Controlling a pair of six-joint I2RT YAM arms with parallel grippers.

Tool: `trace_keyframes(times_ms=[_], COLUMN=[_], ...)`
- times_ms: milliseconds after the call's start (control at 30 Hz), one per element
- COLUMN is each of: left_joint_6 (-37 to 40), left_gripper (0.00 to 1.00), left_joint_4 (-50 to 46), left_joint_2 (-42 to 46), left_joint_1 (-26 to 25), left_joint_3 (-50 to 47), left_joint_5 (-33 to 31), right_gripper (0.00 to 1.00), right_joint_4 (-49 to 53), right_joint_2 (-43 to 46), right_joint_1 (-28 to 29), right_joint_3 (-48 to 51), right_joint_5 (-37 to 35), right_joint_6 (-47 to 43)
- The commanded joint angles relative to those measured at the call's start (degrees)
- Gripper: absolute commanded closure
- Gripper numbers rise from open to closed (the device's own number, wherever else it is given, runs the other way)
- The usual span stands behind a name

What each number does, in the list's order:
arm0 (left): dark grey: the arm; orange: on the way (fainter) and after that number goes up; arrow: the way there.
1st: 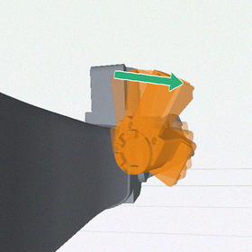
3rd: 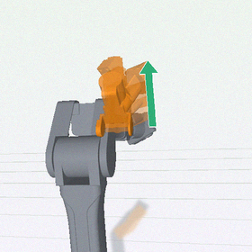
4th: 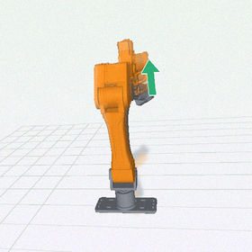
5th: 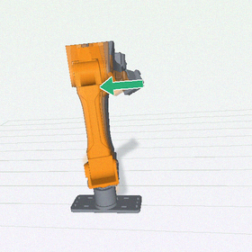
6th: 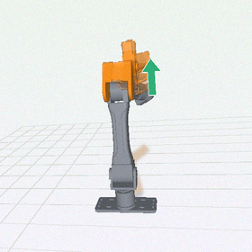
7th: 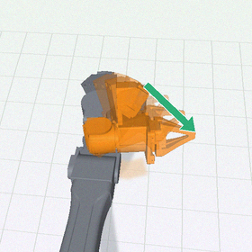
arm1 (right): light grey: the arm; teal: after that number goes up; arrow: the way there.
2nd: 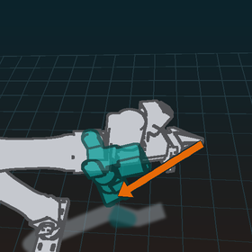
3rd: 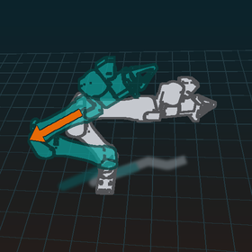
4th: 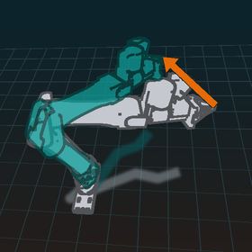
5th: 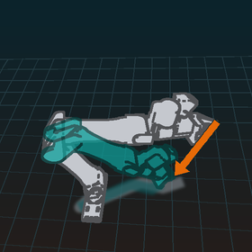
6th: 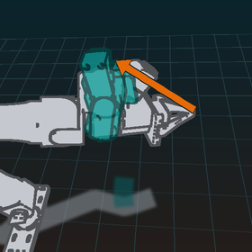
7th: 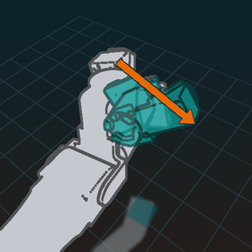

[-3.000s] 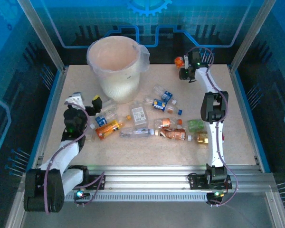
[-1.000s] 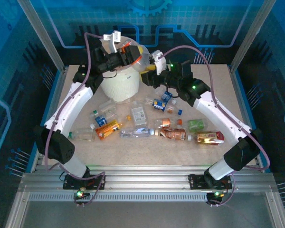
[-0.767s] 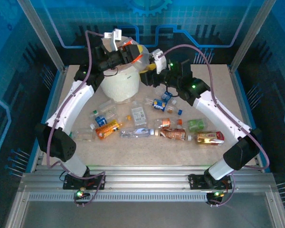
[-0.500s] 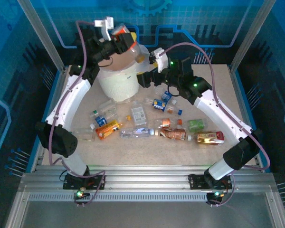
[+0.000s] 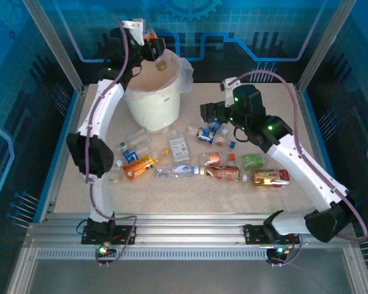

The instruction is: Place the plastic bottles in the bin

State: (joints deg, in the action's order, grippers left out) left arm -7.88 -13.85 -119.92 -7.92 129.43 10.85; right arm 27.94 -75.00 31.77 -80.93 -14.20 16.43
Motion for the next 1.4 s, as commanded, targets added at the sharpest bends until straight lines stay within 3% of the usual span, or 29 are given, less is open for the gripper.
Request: trace_keyframes(times_ms=[0, 367, 800, 1067, 1367], left_joint_6=[4.5, -0.1, -9.3, -13.3, -16.5], left_gripper=[0.56, 0.53, 0.54, 0.54, 0.55], left_joint_4=[-6.9, -13.7, -15.3, -13.8, -12.6], left_joint_2=[-2.9, -8.9, -13.0, -14.1, -14.6], left_joint_1=[0.7, 0.7, -0.1, -1.2, -2.5], left_joint_3=[4.0, 3.9, 4.1, 4.2, 4.0], left_joint_5=[-3.8, -1.7, 9.1, 13.9, 16.6], right_gripper=[0.0, 0.0, 0.0, 0.0, 0.0], right_joint_4=[2.8, 6.2, 14.1, 19.8, 28.8], right_joint_2=[3.2, 5.8, 2.7, 9.9, 20.7], right_joint_1=[-1.6, -9.6, -17.0, -21.3, -28.2], right_joint_3=[3.0, 10.9, 16.8, 24.6, 32.6], right_joint_5=[-6.8, -8.7, -2.6, -5.0, -6.8], right_joint_6=[4.4, 12.3, 14.5, 20.4, 33.0])
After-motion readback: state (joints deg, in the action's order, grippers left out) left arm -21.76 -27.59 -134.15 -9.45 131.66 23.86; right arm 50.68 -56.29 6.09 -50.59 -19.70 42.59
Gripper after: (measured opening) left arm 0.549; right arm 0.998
